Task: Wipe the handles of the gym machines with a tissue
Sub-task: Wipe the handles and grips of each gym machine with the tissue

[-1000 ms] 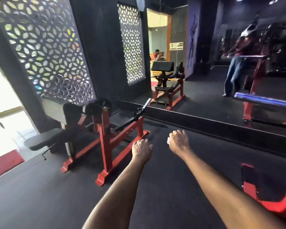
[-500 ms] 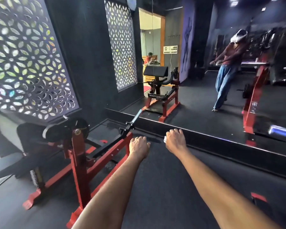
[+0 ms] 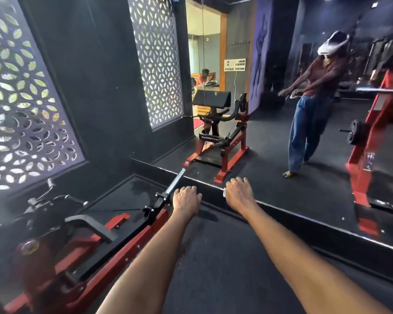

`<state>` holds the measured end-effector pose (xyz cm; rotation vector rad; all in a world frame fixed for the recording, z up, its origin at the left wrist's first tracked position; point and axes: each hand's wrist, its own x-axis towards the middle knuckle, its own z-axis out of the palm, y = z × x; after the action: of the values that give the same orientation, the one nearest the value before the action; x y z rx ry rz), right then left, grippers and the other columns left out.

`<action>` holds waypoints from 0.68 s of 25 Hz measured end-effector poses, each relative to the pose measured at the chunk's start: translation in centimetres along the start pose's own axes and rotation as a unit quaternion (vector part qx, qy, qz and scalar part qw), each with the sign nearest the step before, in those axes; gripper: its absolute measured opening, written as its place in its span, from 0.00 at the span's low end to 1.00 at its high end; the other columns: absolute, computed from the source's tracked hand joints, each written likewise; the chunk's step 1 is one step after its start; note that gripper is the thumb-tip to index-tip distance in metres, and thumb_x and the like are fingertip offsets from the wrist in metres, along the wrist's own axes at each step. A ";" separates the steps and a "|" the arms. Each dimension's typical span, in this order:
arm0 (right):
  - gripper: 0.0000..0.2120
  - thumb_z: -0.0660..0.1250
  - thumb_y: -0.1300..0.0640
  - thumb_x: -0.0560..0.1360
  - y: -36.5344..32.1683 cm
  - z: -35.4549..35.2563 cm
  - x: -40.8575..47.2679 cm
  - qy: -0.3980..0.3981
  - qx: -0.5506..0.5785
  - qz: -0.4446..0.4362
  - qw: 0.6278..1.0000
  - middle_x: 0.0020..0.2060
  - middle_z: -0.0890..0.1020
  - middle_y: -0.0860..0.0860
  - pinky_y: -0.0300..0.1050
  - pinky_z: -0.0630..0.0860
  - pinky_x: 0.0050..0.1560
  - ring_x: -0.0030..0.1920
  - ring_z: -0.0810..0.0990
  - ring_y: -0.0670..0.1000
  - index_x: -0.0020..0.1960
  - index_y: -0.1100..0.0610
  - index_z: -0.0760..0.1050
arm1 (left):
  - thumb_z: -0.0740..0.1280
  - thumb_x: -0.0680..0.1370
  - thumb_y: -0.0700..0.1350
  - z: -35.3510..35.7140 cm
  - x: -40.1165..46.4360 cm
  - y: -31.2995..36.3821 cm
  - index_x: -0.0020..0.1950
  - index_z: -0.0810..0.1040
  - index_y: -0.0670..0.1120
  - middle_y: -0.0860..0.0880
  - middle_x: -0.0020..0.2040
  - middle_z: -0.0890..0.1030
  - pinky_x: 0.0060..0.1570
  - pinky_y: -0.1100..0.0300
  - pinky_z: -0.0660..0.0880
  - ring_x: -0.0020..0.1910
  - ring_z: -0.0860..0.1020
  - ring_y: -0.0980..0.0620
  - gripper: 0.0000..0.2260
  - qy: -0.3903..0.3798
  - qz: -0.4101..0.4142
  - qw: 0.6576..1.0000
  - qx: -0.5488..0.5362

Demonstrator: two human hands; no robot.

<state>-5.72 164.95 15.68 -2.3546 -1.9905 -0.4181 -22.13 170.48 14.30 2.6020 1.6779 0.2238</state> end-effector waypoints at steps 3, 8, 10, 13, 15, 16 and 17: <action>0.11 0.58 0.56 0.78 2.4 1.9 8.6 0.009 -0.005 -0.014 1.000 0.56 0.78 0.53 0.48 0.64 0.60 0.59 0.73 0.54 0.56 0.56 0.75 | 0.55 0.82 0.51 0.5 9.0 -0.7 0.59 0.75 0.45 0.46 0.61 0.78 0.64 0.53 0.64 0.65 0.73 0.47 0.15 0.010 -0.006 1.000 0.013; 0.11 0.59 0.56 0.77 6.2 5.9 24.4 -0.009 0.015 -0.024 1.000 0.54 0.79 0.52 0.48 0.65 0.60 0.58 0.74 0.54 0.55 0.55 0.76 | 0.54 0.82 0.51 2.4 24.7 -1.9 0.61 0.76 0.46 0.46 0.61 0.78 0.64 0.53 0.65 0.65 0.73 0.48 0.16 0.003 -0.030 0.999 0.018; 0.11 0.58 0.56 0.77 6.7 8.6 30.4 -0.009 0.020 -0.036 0.999 0.54 0.79 0.52 0.49 0.65 0.61 0.57 0.74 0.54 0.54 0.55 0.76 | 0.54 0.82 0.52 4.0 30.4 -2.8 0.60 0.76 0.47 0.47 0.61 0.79 0.63 0.53 0.65 0.64 0.74 0.48 0.15 0.008 -0.045 0.999 0.022; 0.11 0.57 0.55 0.78 7.0 12.2 39.4 -0.008 0.029 -0.068 0.997 0.55 0.79 0.53 0.49 0.64 0.61 0.58 0.74 0.55 0.55 0.56 0.76 | 0.54 0.81 0.51 5.9 38.4 -4.2 0.57 0.76 0.47 0.48 0.59 0.79 0.61 0.54 0.66 0.63 0.74 0.48 0.14 0.008 -0.070 0.997 0.018; 0.12 0.57 0.55 0.78 7.3 14.5 46.0 -0.009 0.034 -0.099 0.995 0.55 0.78 0.53 0.49 0.63 0.61 0.59 0.73 0.55 0.56 0.56 0.75 | 0.55 0.81 0.50 7.4 43.9 -5.0 0.56 0.76 0.47 0.48 0.59 0.79 0.61 0.54 0.65 0.63 0.74 0.48 0.13 0.006 -0.096 0.995 0.019; 0.12 0.57 0.55 0.78 7.4 15.3 49.4 -0.011 0.033 -0.116 0.993 0.56 0.78 0.53 0.49 0.63 0.62 0.59 0.73 0.55 0.56 0.56 0.75 | 0.55 0.81 0.50 8.0 46.5 -5.4 0.57 0.76 0.46 0.48 0.60 0.79 0.61 0.53 0.65 0.63 0.74 0.48 0.14 0.003 -0.113 0.993 0.019; 0.12 0.57 0.55 0.78 7.5 16.0 52.9 -0.011 0.031 -0.135 0.990 0.56 0.77 0.54 0.49 0.63 0.62 0.59 0.73 0.55 0.57 0.57 0.74 | 0.55 0.81 0.50 8.2 49.3 -6.0 0.58 0.76 0.46 0.48 0.60 0.79 0.62 0.53 0.65 0.64 0.73 0.48 0.14 0.003 -0.129 0.991 0.019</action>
<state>12.21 217.74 13.12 -2.0692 -2.3052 -0.3346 -6.35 218.14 10.46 2.3765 2.0145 0.1910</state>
